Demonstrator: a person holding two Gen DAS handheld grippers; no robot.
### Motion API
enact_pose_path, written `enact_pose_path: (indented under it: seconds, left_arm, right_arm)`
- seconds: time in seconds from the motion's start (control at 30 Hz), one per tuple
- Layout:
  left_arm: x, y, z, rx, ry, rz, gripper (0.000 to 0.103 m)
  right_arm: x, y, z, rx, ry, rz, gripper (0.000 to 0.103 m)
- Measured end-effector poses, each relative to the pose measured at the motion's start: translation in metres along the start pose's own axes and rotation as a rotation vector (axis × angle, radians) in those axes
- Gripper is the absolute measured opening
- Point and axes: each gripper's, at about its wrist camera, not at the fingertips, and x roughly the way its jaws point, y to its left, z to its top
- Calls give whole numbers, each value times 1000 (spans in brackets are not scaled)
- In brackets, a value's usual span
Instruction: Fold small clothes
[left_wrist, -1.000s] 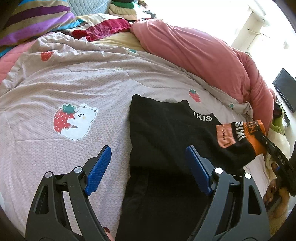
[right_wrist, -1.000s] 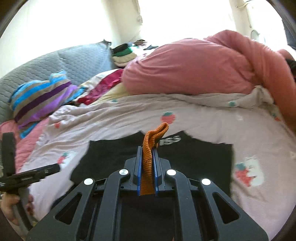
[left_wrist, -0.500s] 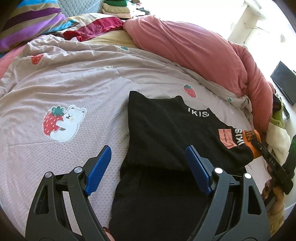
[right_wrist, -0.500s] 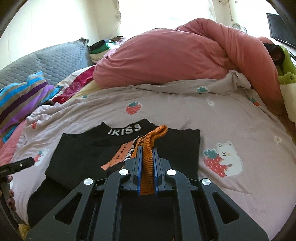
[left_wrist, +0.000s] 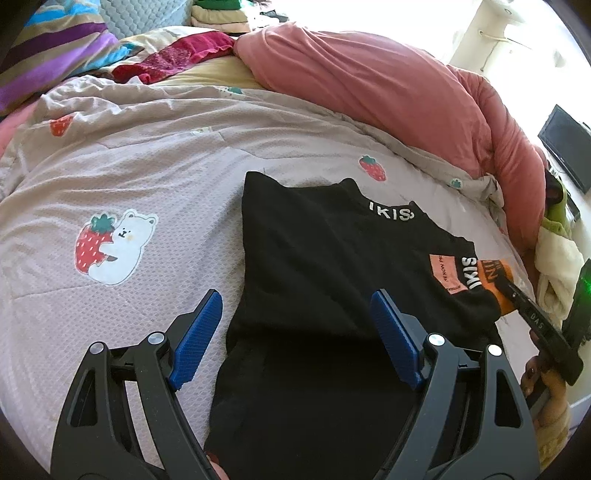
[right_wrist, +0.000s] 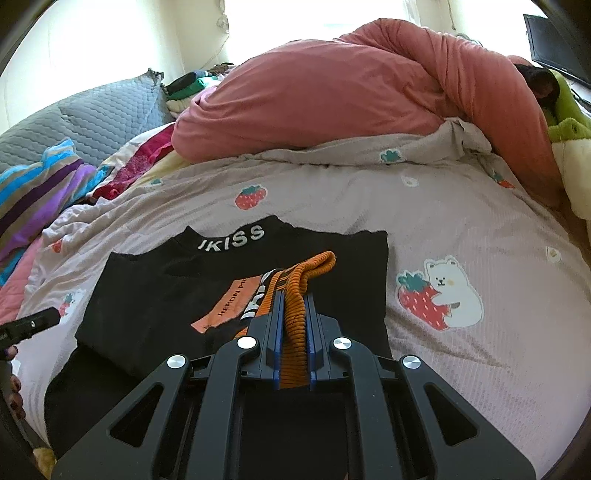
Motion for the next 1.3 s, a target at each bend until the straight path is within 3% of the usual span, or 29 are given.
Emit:
enact_pose_path:
  seconds: [0.13, 0.23, 0.37, 0.5, 0.8, 1.13, 1.3]
  left_arm:
    - [2, -7, 3, 2, -17, 11, 72]
    - [8, -18, 7, 25, -15, 4, 64]
    - [17, -31, 9, 57, -6, -9, 50]
    - [29, -42, 8, 93, 23, -13, 43]
    - [68, -35, -2, 139, 152, 45, 43]
    - [65, -23, -9, 133, 142, 9, 43]
    - [63, -21, -10, 119, 135, -10, 43]
  right_arm:
    - [3, -4, -5, 19, 16, -16, 12]
    - [2, -8, -8, 34, 17, -55, 14]
    - [-5, -18, -8, 57, 8, -68, 25]
    - [-12, -22, -10, 55, 11, -67, 28]
    - [-14, -5, -14, 4, 41, -22, 37]
    - [13, 64, -15, -147, 116, 95, 39]
    - [29, 83, -16, -169, 160, 111, 41]
